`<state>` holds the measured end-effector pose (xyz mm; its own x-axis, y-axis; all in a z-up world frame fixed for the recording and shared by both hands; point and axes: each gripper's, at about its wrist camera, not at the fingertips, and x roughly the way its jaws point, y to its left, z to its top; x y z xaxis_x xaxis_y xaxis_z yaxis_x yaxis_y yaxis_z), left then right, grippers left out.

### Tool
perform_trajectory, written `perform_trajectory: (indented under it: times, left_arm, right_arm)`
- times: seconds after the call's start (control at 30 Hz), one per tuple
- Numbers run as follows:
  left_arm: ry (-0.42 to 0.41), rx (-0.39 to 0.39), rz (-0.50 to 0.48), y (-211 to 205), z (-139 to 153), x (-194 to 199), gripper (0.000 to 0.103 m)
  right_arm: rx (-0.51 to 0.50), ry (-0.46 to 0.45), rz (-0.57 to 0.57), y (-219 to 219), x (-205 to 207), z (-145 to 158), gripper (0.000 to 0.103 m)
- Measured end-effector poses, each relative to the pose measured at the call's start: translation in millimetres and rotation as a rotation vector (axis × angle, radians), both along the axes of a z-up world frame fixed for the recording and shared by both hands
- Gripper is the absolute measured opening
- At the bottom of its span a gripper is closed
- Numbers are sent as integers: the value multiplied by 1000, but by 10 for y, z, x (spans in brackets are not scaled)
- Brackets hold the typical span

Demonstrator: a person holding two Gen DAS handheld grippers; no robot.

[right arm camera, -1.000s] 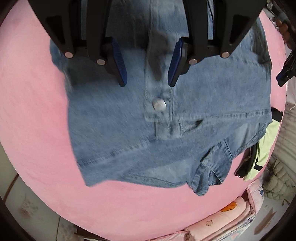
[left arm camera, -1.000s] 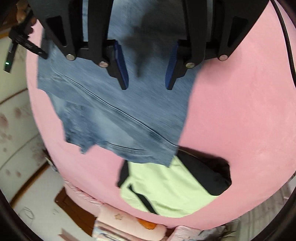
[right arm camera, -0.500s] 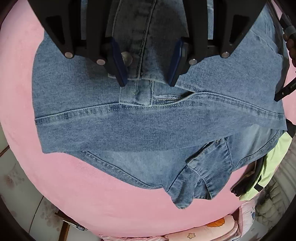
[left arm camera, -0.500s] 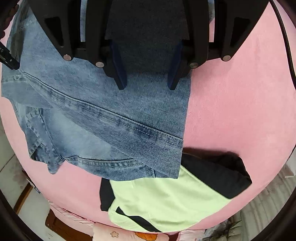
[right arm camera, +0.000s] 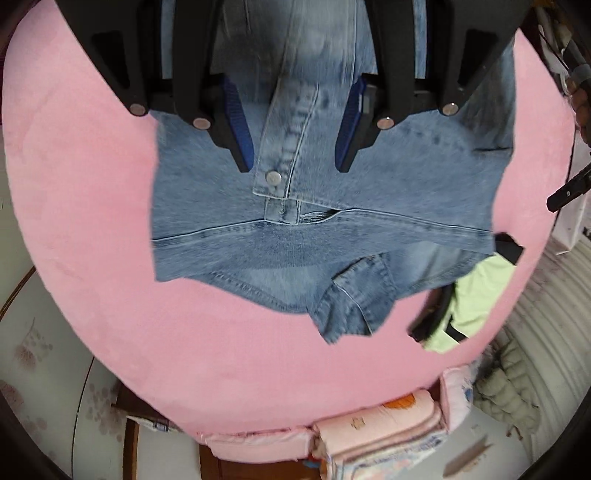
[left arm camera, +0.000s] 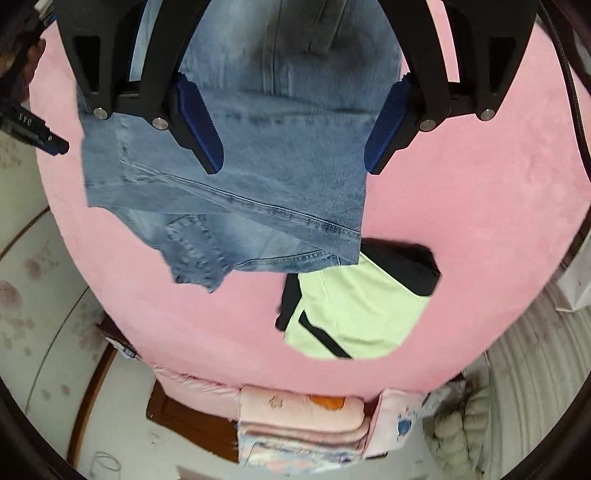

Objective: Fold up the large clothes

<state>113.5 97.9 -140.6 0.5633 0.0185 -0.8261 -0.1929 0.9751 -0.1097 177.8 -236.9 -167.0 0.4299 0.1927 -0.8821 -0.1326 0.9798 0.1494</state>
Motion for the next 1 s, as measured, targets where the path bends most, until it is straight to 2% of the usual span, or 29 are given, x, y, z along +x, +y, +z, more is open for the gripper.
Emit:
perform_trajectory:
  times: [0.23,0.37,0.5,0.7,1.0]
  left_arm:
    - [-61,44,-25,-169,643,-629,78]
    - [-75,57,-46,-194,833,-879,78]
    - [-83,65,-58,-119,903,-1151,78]
    - [-64,50,-38,62,800,-1576,78]
    - [46,47,-29,297,256,-2174,78]
  right_arm:
    - [18,-105,15,-264,-450,681,46]
    - [38,-180,-17,-422,-741,1029,46]
    - [33,-248,-36,-533,-1098,1230,46]
    - [18,-215,-76,-596,-1559,1157,46]
    - [9,-148,-145,-715,-2186,813,46]
